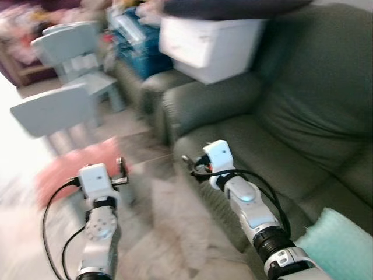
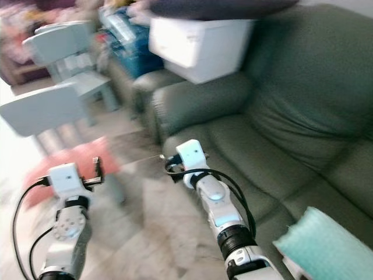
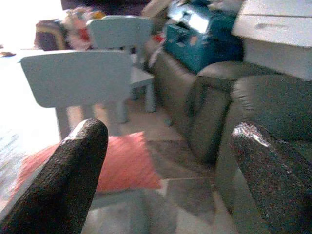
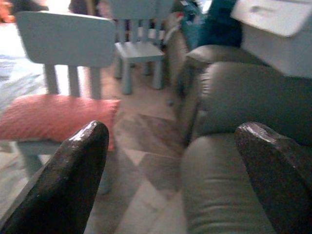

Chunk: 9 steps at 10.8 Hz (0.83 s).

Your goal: Move the pillow to the sofa

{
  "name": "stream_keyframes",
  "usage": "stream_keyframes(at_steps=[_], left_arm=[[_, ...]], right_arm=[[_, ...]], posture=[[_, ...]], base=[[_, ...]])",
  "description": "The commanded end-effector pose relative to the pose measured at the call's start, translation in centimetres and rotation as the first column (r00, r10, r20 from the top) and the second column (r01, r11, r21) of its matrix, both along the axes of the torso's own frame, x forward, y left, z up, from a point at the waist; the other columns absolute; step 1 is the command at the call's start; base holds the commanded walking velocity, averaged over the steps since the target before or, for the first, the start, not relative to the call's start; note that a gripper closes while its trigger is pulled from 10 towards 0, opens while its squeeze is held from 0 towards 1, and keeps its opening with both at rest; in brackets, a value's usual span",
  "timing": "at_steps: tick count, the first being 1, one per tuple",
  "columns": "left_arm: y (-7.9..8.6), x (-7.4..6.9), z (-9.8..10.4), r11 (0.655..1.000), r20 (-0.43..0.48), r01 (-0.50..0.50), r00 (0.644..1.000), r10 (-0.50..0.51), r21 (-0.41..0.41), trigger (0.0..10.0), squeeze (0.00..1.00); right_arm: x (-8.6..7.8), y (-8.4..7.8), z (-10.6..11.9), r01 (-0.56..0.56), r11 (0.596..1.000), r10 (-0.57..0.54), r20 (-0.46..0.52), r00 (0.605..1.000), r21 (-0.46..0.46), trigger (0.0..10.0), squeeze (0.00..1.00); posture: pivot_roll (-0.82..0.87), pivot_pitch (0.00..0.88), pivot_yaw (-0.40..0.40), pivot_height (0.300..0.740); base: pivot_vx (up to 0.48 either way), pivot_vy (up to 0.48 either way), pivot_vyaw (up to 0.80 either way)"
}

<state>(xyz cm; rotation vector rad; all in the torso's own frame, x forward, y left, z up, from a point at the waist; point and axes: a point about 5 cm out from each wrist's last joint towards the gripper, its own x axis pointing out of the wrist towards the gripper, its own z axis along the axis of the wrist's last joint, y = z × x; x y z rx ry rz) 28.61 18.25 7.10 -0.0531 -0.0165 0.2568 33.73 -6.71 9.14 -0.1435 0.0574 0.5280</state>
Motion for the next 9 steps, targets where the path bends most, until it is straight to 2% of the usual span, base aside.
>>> stream_keyframes(at_steps=[1, 3, 6, 9], left_arm=[[0.1, 0.0, 0.2, 1.0, -0.002, 0.01, 1.0, -0.01, 0.001, 10.0, 0.0], [0.3, -0.1, 0.5, 0.999, -0.007, 0.029, 1.0, -0.029, 0.012, 10.0, 0.0], [1.4, -1.0, 0.3, 1.0, -0.027, 0.02, 0.999, -0.02, 0.021, 10.0, 0.0], [0.6, -0.6, 0.6, 0.999, -0.021, 0.027, 0.999, -0.027, 0.017, 10.0, 0.0]], right_arm=[[-0.1, 0.5, -0.3, -0.007, 1.0, 0.006, -0.01, 1.0, -0.001, 10.0, 0.0], [-0.1, 1.3, -0.2, -0.01, 1.0, 0.01, -0.004, 1.0, 0.004, 10.0, 0.0], [0.1, 0.8, -0.5, 0.02, 1.0, -0.02, -0.011, 1.0, 0.016, 10.0, 0.0], [0.4, 0.7, -0.3, 0.013, 1.0, -0.013, -0.01, 1.0, 0.028, 10.0, 0.0]], posture=[[-0.16, 0.083, 0.035, 0.74], [-0.14, 0.089, 0.051, 0.74], [-0.13, 0.089, 0.064, 0.74], [-0.14, 0.077, 0.044, 0.74]], base=[[0.0, 0.0, 0.8], [0.0, 0.0, 0.8], [0.0, 0.0, 0.72], [0.0, 0.0, 0.0]])
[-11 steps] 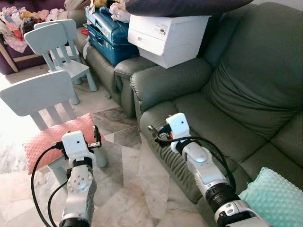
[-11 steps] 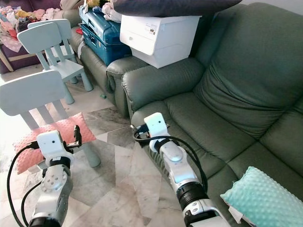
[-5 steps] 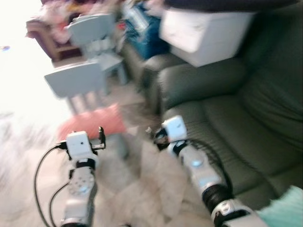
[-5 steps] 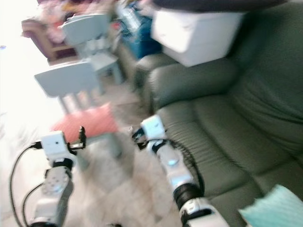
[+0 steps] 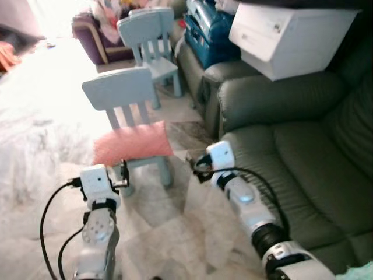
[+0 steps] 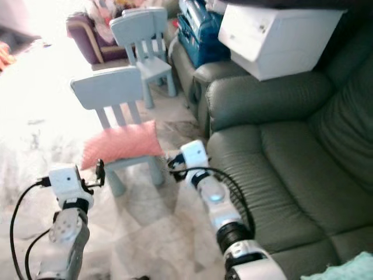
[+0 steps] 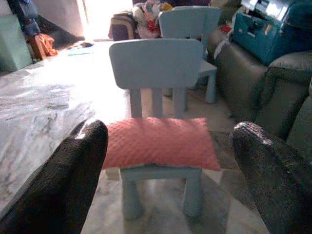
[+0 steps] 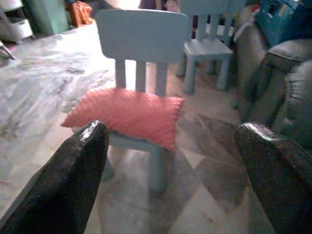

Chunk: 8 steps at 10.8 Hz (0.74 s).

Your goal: Move the pillow to the sofa

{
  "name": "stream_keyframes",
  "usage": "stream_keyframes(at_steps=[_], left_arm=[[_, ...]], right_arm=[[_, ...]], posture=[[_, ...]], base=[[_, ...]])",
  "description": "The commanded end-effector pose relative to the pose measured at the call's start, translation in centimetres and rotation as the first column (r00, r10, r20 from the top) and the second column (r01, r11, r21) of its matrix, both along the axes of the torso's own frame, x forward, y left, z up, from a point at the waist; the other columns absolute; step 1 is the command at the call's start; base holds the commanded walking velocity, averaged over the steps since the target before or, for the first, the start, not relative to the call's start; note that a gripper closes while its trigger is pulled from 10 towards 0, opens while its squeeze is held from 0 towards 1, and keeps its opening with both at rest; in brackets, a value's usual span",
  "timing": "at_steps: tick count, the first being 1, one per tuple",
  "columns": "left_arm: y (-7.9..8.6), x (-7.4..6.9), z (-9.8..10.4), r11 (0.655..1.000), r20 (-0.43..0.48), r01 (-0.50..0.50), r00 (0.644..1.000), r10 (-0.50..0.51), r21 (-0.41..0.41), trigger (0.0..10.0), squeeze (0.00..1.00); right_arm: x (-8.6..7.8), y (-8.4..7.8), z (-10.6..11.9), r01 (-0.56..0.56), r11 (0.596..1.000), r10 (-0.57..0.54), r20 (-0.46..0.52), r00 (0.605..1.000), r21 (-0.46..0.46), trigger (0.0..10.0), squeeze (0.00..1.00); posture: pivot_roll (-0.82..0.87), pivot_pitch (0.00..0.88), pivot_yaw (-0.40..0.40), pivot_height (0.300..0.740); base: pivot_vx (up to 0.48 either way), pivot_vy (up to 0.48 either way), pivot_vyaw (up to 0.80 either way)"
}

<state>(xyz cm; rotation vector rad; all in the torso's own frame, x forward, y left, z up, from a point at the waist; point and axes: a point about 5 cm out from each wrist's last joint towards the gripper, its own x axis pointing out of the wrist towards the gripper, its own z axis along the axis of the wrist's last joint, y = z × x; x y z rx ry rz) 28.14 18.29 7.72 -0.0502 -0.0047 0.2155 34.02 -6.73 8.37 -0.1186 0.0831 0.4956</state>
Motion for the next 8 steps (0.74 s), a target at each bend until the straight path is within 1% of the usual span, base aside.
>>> stream_keyframes(at_steps=[1, 4, 5, 7, 8], left_arm=[[0.4, 0.0, 0.0, 1.0, -0.004, -0.016, 1.0, 0.016, 0.018, 10.0, 0.0], [-0.4, -0.3, -0.1, 1.0, 0.006, -0.003, 1.0, 0.003, 0.011, 10.0, 0.0], [-1.1, 0.0, -0.3, 1.0, 0.008, 0.002, 1.0, -0.002, -0.007, 10.0, 0.0], [-2.4, 0.2, -0.4, 0.999, 0.014, 0.008, 1.0, -0.008, -0.042, 10.0, 0.0], [-3.7, 0.3, -0.9, 0.997, 0.008, 0.011, 1.0, -0.01, -0.078, 10.0, 0.0]], right_arm=[[0.0, 0.8, 0.5, -0.032, 0.999, 0.032, 0.021, 0.999, 0.006, 10.0, 0.0], [0.1, 0.4, 0.5, -0.041, 0.999, 0.041, 0.031, 0.999, -0.012, 10.0, 0.0], [0.4, -0.5, 0.7, -0.041, 0.998, 0.043, 0.048, 0.998, -0.044, 10.0, 0.0], [0.6, -1.9, 1.1, -0.034, 0.997, 0.039, 0.062, 0.997, -0.072, 10.0, 0.0], [0.9, -2.8, 1.3, -0.043, 0.992, 0.051, 0.07, 0.996, -0.117, 10.0, 0.0]], posture=[[-0.14, 0.076, 0.038, 0.74], [-0.16, 0.075, 0.021, 0.74], [-0.2, 0.077, -0.005, 0.74], [-0.23, 0.085, -0.047, 0.74], [-0.26, 0.079, -0.07, 0.74]], base=[[0.0, 0.0, 0.0], [0.0, 0.0, 0.0], [0.0, 0.0, 0.0], [0.0, 0.0, 0.0], [0.0, 0.0, 0.0]])
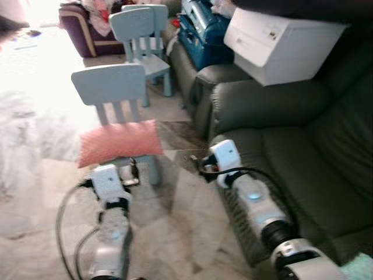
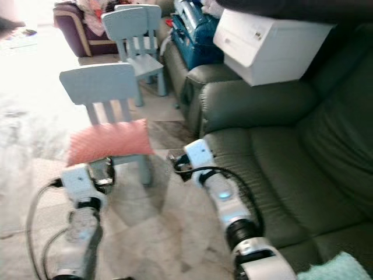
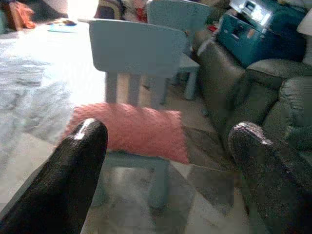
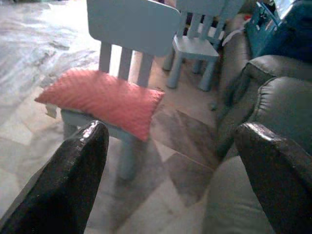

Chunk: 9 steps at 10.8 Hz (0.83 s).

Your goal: Move the pillow to the sofa

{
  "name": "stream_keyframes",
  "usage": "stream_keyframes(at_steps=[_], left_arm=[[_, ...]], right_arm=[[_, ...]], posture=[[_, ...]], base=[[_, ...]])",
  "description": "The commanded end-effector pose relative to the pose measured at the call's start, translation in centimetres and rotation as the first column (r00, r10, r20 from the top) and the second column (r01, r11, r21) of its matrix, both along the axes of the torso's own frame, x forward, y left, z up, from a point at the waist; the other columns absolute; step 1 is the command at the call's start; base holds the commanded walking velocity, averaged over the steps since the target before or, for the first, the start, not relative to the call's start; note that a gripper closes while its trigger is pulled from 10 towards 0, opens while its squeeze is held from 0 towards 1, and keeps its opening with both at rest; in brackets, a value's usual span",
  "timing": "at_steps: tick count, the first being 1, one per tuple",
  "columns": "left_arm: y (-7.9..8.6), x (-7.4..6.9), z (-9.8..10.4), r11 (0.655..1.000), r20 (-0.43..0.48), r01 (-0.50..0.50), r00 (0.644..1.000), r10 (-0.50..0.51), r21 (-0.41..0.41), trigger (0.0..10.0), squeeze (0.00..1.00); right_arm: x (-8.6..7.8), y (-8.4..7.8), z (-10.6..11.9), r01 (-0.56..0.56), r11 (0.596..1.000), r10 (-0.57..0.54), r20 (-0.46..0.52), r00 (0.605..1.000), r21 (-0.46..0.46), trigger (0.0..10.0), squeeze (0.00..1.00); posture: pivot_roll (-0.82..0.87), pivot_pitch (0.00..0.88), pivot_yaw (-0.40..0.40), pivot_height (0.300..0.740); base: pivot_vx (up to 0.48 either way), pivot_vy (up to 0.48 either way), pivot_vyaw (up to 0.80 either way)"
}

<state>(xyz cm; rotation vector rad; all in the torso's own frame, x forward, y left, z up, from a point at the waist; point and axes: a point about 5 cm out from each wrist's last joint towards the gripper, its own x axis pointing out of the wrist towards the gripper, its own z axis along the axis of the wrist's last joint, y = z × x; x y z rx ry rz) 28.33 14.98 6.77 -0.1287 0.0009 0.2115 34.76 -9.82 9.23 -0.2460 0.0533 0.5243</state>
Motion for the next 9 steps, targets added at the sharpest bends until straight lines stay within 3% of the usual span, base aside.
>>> stream_keyframes(at_steps=[1, 2, 4, 7, 9], left_arm=[[-1.2, 0.1, 0.2, 1.0, 0.012, 0.008, 1.0, -0.008, -0.018, 10.0, 0.0], [-1.9, 0.5, 0.3, 0.999, 0.018, 0.031, 0.999, -0.031, -0.031, 10.0, 0.0], [-2.8, 0.7, -0.8, 0.997, -0.019, 0.075, 0.997, -0.075, 0.015, 10.0, 0.0], [-2.0, 0.7, -0.9, 0.995, -0.026, 0.087, 0.996, -0.086, 0.05, 10.0, 0.0], [-1.2, -0.5, -2.1, 0.999, -0.053, 0.026, 0.998, -0.024, 0.042, 10.0, 0.0]], right_arm=[[0.3, 0.0, 1.0, -0.027, 1.0, 0.028, 0.04, 0.999, -0.015, 10.0, 0.0], [0.4, -0.3, 1.3, -0.035, 0.999, 0.037, 0.054, 0.998, -0.038, 10.0, 0.0], [0.4, -1.8, 1.1, -0.015, 0.997, 0.019, 0.05, 0.999, -0.072, 10.0, 0.0], [0.2, -2.0, 0.2, 0.016, 0.996, -0.014, 0.024, 1.0, -0.083, 10.0, 0.0], [-0.6, -1.4, -0.3, -0.021, 0.996, 0.023, 0.023, 0.999, -0.086, 10.0, 0.0]], posture=[[-0.27, 0.079, -0.077, 0.74], [-0.3, 0.086, -0.089, 0.74], [-0.32, 0.06, -0.072, 0.74], [-0.3, 0.071, -0.069, 0.74], [-0.31, 0.058, -0.049, 0.74]], base=[[0.0, 0.0, 0.0], [0.0, 0.0, 0.0], [0.0, 0.0, 0.0], [0.0, 0.0, 0.0], [0.0, 0.0, 0.0]])
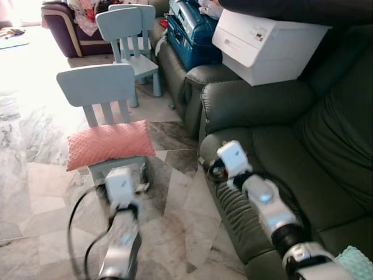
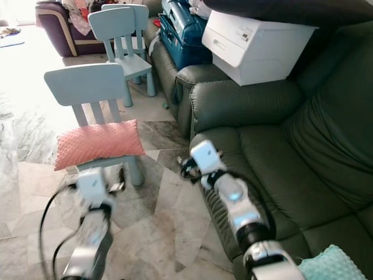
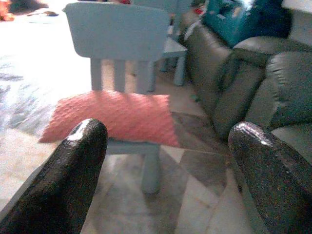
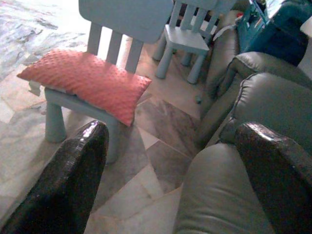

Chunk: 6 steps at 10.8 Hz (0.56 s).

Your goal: Move the pillow to the sofa

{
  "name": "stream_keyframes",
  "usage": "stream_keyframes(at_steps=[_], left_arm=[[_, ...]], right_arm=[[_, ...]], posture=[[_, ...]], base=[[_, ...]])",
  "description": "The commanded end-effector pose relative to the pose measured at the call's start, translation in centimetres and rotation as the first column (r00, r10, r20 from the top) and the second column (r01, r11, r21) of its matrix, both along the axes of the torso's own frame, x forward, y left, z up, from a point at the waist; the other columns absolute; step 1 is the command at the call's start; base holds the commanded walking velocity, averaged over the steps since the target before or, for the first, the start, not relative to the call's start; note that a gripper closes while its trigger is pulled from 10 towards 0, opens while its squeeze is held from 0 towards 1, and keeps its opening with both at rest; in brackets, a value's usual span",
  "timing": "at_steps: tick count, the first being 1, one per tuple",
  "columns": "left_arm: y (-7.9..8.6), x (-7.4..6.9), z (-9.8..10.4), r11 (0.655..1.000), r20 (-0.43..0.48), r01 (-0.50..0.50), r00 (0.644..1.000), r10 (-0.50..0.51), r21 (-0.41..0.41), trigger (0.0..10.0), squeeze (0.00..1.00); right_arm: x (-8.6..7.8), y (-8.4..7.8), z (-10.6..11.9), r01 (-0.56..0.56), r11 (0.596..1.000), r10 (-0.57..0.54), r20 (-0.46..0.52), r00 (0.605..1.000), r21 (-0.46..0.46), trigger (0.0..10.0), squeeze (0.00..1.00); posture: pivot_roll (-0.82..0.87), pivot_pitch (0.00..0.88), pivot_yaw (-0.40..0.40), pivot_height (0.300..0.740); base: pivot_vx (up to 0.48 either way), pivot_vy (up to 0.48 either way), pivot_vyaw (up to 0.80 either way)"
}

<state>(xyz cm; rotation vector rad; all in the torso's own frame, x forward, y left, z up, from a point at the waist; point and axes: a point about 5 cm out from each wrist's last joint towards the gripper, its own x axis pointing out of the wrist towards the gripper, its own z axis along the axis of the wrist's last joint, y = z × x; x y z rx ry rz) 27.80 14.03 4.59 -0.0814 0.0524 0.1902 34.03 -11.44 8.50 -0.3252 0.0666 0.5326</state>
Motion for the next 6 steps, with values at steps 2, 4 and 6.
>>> stream_keyframes(at_steps=[2, 4, 6], left_arm=[[-0.9, 0.5, 0.4, 0.999, 0.007, 0.036, 0.999, -0.036, 0.018, 10.0, 0.0], [1.0, 0.5, 0.8, 0.999, 0.031, -0.032, 0.999, 0.031, 0.017, 10.0, 0.0], [2.5, 0.3, 1.4, 0.996, 0.057, -0.076, 0.996, 0.073, 0.04, 10.0, 0.0]], right_arm=[[0.3, 0.6, 0.2, 0.016, 1.0, -0.016, -0.001, 1.0, 0.007, 10.0, 0.0], [0.5, 2.4, 0.8, -0.023, 0.999, 0.023, 0.009, 1.0, 0.038, 10.0, 0.0], [0.8, 3.4, 0.9, -0.021, 0.997, 0.022, -0.009, 1.0, 0.076, 10.0, 0.0]], posture=[[-0.29, 0.078, -0.057, 0.74], [-0.24, 0.058, -0.045, 0.74], [-0.19, 0.058, -0.056, 0.74]], base=[[0.0, 0.0, 0.0], [0.0, 0.0, 0.0], [0.0, 0.0, 0.0]])
